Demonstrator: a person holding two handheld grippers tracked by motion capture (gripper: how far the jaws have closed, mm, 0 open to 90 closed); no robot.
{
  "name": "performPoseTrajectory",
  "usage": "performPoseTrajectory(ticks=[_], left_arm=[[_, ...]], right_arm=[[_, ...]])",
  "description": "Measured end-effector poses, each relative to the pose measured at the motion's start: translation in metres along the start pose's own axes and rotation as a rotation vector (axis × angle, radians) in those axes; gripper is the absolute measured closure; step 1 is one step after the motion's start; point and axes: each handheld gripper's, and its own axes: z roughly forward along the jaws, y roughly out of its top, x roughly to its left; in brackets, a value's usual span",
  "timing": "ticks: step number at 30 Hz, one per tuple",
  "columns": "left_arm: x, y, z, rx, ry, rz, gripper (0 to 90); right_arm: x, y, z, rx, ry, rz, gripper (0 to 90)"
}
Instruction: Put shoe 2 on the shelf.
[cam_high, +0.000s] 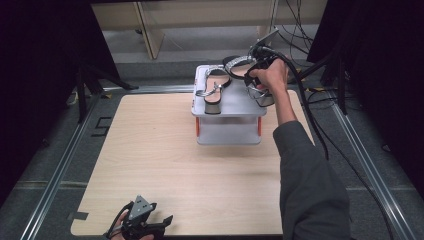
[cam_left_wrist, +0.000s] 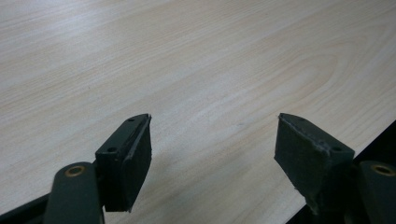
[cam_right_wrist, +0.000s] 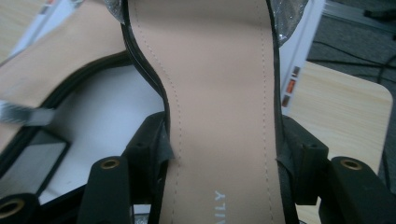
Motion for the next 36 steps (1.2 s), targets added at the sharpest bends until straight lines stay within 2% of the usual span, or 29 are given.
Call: performPoseTrajectory(ticks=[1, 2, 3, 6, 7, 8, 9, 11, 12, 13, 15, 16, 17, 18, 19, 22, 23, 24, 25, 26, 27, 28, 30, 31, 33, 34, 35, 36], left_arm=[[0.001, 0.000, 0.000, -0.003, -0.004, 0.005, 26.8], [0.001, -0.001, 0.000, 0.001, -0.004, 0.008, 26.8], [0.001, 0.000, 0.000, 0.007, -0.003, 0.008, 26.8], [0.000, 0.000, 0.000, -0.004, -0.001, 0.000, 26.8], [0.001, -0.001, 0.000, 0.001, -0.005, 0.009, 26.8], [0.001, -0.001, 0.001, 0.010, 0.011, 0.008, 26.8], [0.000, -0.001, 0.001, 0.003, -0.003, 0.000, 26.8], [0.000, -0.001, 0.002, -0.001, -0.004, 0.002, 26.8], [0.001, -0.001, 0.001, 0.007, -0.006, 0.015, 26.8], [0.000, -0.001, 0.001, 0.007, -0.006, -0.001, 26.8], [0.001, -0.001, 0.001, 0.010, -0.003, 0.008, 26.8], [0.001, -0.001, 0.001, 0.010, -0.003, 0.008, 26.8], [0.001, -0.001, 0.001, 0.008, 0.007, 0.002, 26.8], [0.001, -0.001, 0.000, 0.010, -0.005, -0.001, 26.8], [0.000, -0.001, 0.001, 0.008, -0.008, -0.004, 26.8], [0.000, -0.001, 0.002, 0.003, -0.008, 0.004, 26.8], [0.000, -0.001, 0.002, 0.014, 0.005, 0.013, 26.8], [0.000, -0.001, 0.002, 0.012, 0.003, 0.014, 26.8], [0.000, -0.001, 0.001, 0.008, -0.008, 0.004, 26.7], [0.000, -0.001, 0.001, 0.008, -0.008, 0.004, 26.7], [0.000, -0.001, 0.002, 0.009, -0.005, 0.010, 26.7], [0.000, -0.002, 0.002, 0.018, 0.003, 0.015, 26.7], [-0.001, -0.001, 0.001, 0.007, -0.007, 0.004, 26.7], [0.000, -0.001, 0.001, 0.016, 0.007, 0.017, 26.6], [0.000, -0.001, 0.001, 0.017, 0.007, 0.017, 26.7], [0.000, -0.001, 0.001, 0.019, 0.007, 0.016, 26.6], [0.000, -0.001, 0.002, 0.022, 0.008, 0.016, 26.6], [0.000, -0.001, 0.001, 0.018, 0.003, 0.015, 26.6]], right_arm=[[-0.003, 0.001, 0.006, 0.006, -0.016, 0.015, 42.0], [-0.005, 0.001, 0.008, 0.006, -0.025, 0.002, 42.0], [-0.005, 0.002, 0.011, 0.017, -0.024, 0.047, 42.0], [-0.009, 0.002, 0.016, 0.013, -0.044, 0.049, 41.9], [-0.008, 0.003, 0.020, 0.031, -0.064, 0.074, 41.9], [-0.008, 0.003, 0.020, 0.031, -0.064, 0.074, 41.9], [-0.009, 0.004, 0.022, 0.039, -0.068, 0.078, 42.0], [-0.008, 0.005, 0.024, 0.040, -0.079, 0.090, 41.9], [-0.008, 0.006, 0.028, 0.046, -0.095, 0.086, 41.9], [-0.009, 0.007, 0.031, 0.056, -0.094, 0.093, 42.0], [-0.008, 0.008, 0.038, 0.058, -0.105, 0.123, 41.8], [-0.008, 0.008, 0.038, 0.058, -0.105, 0.123, 41.8], [-0.007, 0.008, 0.043, 0.070, -0.127, 0.122, 41.1], [-0.007, 0.008, 0.043, 0.070, -0.127, 0.122, 41.1], [-0.005, 0.010, 0.044, 0.058, -0.125, 0.144, 41.1], [-0.003, 0.010, 0.043, 0.061, -0.132, 0.153, 40.2], [-0.003, 0.010, 0.042, 0.073, -0.093, 0.151, 34.1], [-0.003, 0.010, 0.042, 0.073, -0.093, 0.151, 34.1], [-0.003, 0.011, 0.037, 0.065, -0.056, 0.188, 32.6], [-0.003, 0.011, 0.037, 0.065, -0.056, 0.188, 32.6], [-0.005, 0.010, 0.033, 0.065, -0.010, 0.207, 27.4], [-0.006, 0.009, 0.032, 0.075, 0.005, 0.208, 27.1], [-0.008, 0.009, 0.030, 0.072, 0.016, 0.213, 27.0], [-0.012, 0.009, 0.021, 0.017, 0.038, 0.233, 30.6], [-0.013, 0.009, 0.018, 0.002, 0.047, 0.239, 30.6], [-0.014, 0.009, 0.015, 0.003, 0.056, 0.231, 30.3], [-0.018, 0.011, 0.011, -0.017, 0.059, 0.205, 29.8], [-0.018, 0.011, 0.011, -0.017, 0.059, 0.205, 29.8]])
